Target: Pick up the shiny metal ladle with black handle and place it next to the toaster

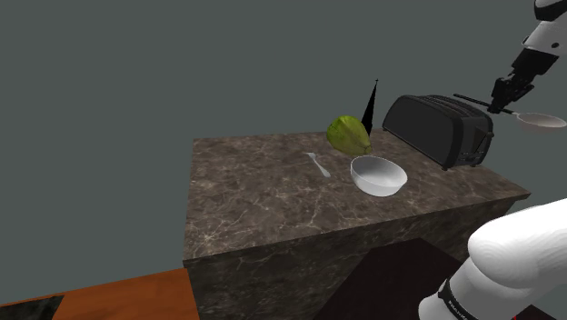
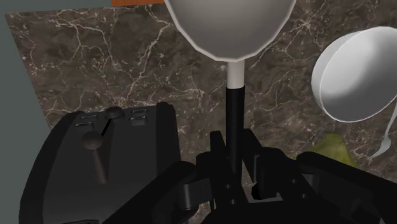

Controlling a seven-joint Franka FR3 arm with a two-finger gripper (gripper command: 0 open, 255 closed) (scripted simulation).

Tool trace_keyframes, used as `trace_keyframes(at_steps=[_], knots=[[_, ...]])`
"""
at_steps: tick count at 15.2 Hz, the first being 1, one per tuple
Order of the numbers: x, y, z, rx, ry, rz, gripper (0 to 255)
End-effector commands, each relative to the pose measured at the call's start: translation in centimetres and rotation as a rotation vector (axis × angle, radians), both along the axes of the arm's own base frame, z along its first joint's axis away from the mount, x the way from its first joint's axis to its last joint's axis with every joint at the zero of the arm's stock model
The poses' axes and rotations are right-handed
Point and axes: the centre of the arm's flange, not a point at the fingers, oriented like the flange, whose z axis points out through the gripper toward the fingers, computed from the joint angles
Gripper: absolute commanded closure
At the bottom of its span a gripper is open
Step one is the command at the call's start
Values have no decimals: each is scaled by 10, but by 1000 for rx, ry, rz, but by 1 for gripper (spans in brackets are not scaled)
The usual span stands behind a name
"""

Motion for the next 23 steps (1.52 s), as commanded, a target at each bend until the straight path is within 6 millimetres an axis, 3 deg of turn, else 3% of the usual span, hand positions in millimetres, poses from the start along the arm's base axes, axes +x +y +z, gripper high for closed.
trace_keyframes(at_steps=[1, 23], knots=[[0, -1, -10, 0, 0, 0, 255], [0, -1, -126, 0, 0, 0, 255]])
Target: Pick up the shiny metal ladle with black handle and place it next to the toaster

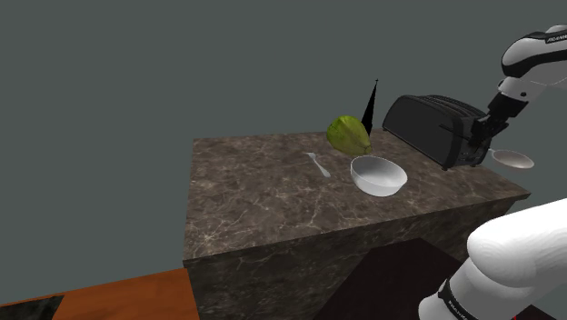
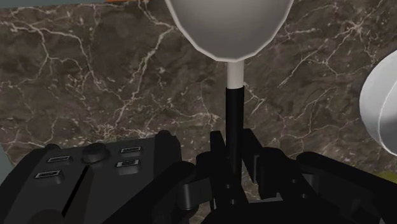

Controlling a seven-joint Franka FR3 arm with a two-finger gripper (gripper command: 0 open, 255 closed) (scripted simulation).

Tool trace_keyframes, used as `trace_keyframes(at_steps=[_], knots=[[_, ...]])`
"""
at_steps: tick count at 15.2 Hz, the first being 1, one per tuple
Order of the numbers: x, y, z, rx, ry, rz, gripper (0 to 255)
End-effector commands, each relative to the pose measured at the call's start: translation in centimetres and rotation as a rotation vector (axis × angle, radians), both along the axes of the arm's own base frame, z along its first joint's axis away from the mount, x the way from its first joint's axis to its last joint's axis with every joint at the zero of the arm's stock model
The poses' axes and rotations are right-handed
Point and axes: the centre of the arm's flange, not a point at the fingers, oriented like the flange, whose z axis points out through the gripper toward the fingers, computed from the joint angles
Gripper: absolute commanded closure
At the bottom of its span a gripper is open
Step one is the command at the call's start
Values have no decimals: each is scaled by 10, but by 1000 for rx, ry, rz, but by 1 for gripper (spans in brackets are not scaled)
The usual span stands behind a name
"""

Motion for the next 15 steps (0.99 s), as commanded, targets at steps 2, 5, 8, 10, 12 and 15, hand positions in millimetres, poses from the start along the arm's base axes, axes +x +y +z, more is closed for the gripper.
trace_keyframes(at_steps=[2, 5, 8, 10, 12, 15], knots=[[0, 1, -16, 0, 0, 0, 255], [0, 1, -31, 0, 0, 0, 255], [0, 1, -47, 0, 0, 0, 255], [0, 1, -58, 0, 0, 0, 255], [0, 1, -68, 0, 0, 0, 255], [0, 1, -84, 0, 0, 0, 255]])
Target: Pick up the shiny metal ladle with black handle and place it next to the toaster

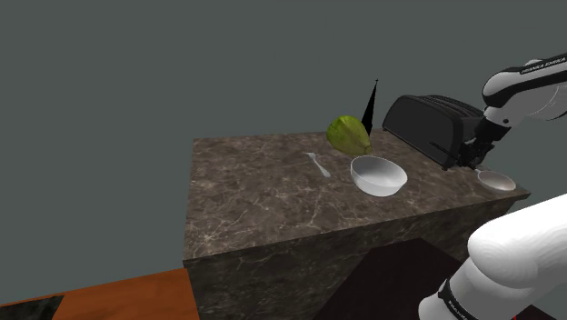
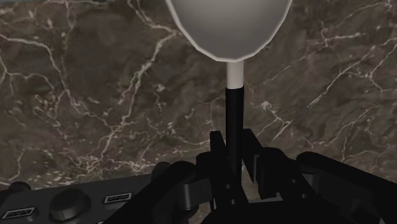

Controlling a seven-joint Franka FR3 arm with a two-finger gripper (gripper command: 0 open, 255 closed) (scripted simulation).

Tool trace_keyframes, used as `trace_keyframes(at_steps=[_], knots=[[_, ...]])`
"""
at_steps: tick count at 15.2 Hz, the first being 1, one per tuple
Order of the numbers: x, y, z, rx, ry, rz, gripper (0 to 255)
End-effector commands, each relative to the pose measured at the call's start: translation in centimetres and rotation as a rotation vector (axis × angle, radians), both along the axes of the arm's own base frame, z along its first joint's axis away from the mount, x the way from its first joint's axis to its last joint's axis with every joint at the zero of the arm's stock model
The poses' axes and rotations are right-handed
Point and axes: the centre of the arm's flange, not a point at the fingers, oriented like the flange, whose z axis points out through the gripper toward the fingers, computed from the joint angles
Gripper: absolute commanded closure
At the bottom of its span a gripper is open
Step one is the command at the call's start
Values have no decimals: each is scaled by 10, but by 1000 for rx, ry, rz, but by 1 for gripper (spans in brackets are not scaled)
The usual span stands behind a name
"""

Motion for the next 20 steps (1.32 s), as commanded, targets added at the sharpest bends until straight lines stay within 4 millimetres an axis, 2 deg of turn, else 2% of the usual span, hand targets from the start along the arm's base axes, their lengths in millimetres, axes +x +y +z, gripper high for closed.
trace_keyframes(at_steps=[1, 12, 20], knots=[[-1, 0, -11, -1, 0, 0, 255], [-1, 0, -69, -1, 0, 0, 255], [-1, 0, -71, -1, 0, 0, 255]])
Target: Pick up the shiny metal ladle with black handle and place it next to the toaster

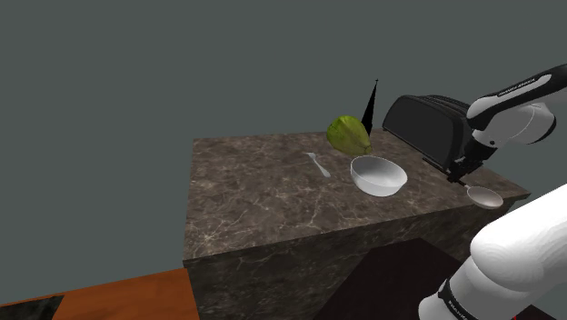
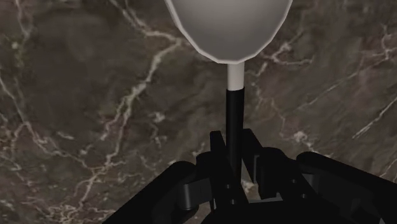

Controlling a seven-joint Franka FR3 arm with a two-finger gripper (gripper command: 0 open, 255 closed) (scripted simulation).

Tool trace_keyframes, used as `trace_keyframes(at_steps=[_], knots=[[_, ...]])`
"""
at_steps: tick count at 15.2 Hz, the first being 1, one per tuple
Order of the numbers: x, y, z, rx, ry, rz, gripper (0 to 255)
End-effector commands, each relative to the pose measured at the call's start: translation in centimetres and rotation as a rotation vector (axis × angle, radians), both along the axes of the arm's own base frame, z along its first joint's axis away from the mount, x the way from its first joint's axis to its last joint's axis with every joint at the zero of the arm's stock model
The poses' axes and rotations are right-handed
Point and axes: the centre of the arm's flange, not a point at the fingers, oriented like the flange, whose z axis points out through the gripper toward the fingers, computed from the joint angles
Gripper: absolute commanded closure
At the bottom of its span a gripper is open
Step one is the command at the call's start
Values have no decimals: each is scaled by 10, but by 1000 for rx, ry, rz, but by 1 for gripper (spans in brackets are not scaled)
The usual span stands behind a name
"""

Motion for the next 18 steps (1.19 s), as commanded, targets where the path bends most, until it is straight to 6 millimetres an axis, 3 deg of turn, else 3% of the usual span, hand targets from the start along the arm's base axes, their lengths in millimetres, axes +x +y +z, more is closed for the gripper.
trace_keyframes(at_steps=[1, 6, 10, 18], knots=[[0, 0, 0, 0, 0, 0, 0], [0, 0, 0, 0, 0, 0, 0], [-7, -2, 49, 0, 0, 0, 0], [-7, -2, 49, 0, 0, 0, 0]])
